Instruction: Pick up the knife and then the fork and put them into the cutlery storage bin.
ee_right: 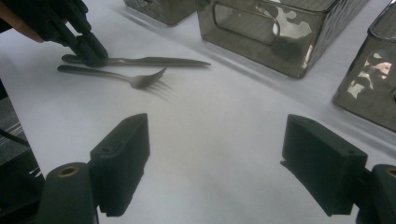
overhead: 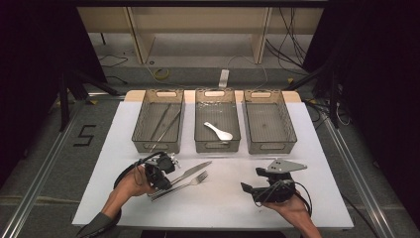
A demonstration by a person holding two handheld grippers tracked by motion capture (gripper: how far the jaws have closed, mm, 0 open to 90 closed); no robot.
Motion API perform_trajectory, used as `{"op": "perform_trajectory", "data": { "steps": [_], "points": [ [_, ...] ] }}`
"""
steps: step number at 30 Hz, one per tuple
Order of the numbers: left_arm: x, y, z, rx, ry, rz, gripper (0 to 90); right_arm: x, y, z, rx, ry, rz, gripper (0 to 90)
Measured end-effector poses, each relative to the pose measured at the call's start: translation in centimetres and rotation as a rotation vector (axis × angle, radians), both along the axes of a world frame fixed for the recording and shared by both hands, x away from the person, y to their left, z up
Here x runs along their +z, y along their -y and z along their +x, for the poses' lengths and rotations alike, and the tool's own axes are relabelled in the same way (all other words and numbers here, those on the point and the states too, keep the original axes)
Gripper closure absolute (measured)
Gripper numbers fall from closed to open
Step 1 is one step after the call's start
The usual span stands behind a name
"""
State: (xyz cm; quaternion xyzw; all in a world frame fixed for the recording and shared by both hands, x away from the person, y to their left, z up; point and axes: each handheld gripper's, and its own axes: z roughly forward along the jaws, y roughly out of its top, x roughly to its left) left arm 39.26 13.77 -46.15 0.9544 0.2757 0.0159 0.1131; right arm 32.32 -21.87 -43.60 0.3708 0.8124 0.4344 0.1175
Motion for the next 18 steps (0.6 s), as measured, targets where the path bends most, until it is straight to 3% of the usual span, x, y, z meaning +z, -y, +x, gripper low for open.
{"op": "perform_trajectory", "data": {
  "steps": [2, 9, 18],
  "points": [
    [-0.1, -0.2, 0.0, 0.010, 0.000, -0.022, 78.6, 0.0, 0.0, 0.0, -0.001, 0.001, 0.003, 24.1],
    [0.2, -0.5, 0.2, 0.026, -0.009, -0.041, 79.0, 0.1, 0.1, 0.0, 0.000, 0.005, 0.006, 24.1],
    [1.1, -1.3, 0.3, 0.043, -0.039, -0.132, 79.3, 0.2, 0.0, -0.1, 0.004, 0.003, 0.008, 24.4]
  ]
}}
